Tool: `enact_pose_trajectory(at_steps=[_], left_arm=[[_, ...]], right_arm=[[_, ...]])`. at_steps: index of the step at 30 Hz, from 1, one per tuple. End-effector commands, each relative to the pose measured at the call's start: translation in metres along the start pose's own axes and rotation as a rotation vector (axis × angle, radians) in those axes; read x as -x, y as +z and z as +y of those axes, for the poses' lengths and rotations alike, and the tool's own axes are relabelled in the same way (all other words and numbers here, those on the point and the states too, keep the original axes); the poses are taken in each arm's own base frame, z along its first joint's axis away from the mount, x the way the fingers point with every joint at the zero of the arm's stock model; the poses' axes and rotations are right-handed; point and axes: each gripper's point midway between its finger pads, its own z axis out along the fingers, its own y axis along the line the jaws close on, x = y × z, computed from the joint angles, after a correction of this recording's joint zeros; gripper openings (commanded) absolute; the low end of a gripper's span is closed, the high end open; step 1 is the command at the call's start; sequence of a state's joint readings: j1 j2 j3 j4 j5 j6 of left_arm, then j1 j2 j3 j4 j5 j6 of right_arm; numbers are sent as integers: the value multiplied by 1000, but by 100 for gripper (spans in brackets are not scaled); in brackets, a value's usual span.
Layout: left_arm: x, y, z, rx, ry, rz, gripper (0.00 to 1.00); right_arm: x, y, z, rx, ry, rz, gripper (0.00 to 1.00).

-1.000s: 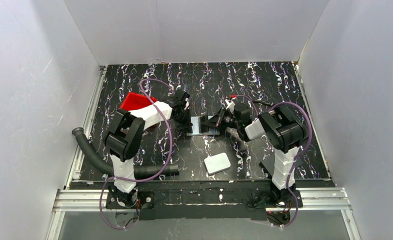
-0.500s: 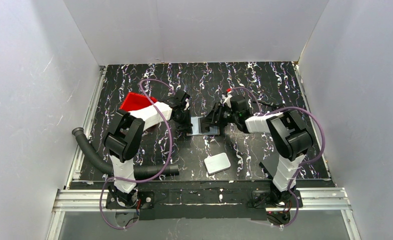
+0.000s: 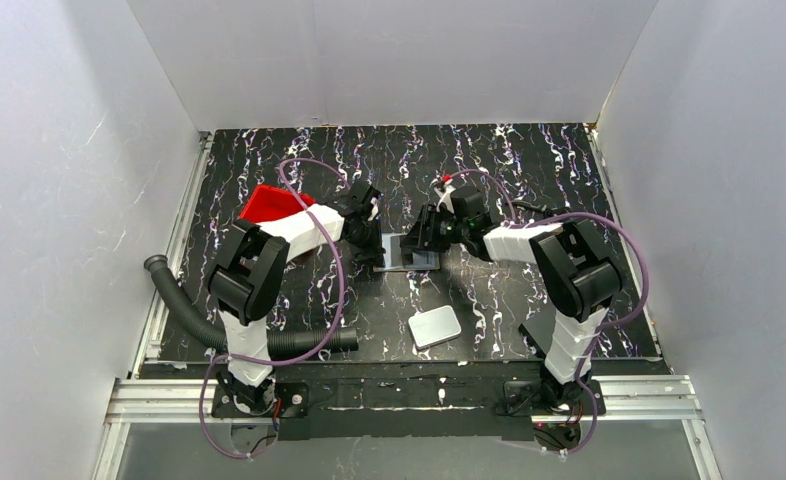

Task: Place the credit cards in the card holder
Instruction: Insert the credit card into the card holder.

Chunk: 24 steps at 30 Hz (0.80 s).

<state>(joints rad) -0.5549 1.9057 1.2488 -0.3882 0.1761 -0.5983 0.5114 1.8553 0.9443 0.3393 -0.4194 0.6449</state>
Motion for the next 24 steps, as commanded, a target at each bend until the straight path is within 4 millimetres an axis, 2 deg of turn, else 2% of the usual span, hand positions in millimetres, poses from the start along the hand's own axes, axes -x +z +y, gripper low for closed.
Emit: enact_pose_trajectory(at_steps=[1,5,6,12,14,18,20,24], left_arm=[[-7,-11,0,-3,16,-3,10],[-4,-22,-2,-9,28,-29,14],[0,-34,-4,-20,38,-51,20],[7,-48,-2,-33,25,-79,30],[7,-46,4,-25,13,-77,29],[3,-28,15,3,-4,-32,19],[0,-17,17,10,-11,-4,15],[-2,-7,16,5,-22,11,13]], right_arm=[[-19,20,14,9,17,40,52],[-20,22,12,-8,30,26,50],[-16,17,2,-49,-1,32,52],[-15,13,3,-48,-27,46,54],[-16,13,4,-37,-22,49,54],[-17,18,8,-8,-11,57,51],[-17,21,10,8,-2,55,46],[-20,28,20,31,-6,64,44]])
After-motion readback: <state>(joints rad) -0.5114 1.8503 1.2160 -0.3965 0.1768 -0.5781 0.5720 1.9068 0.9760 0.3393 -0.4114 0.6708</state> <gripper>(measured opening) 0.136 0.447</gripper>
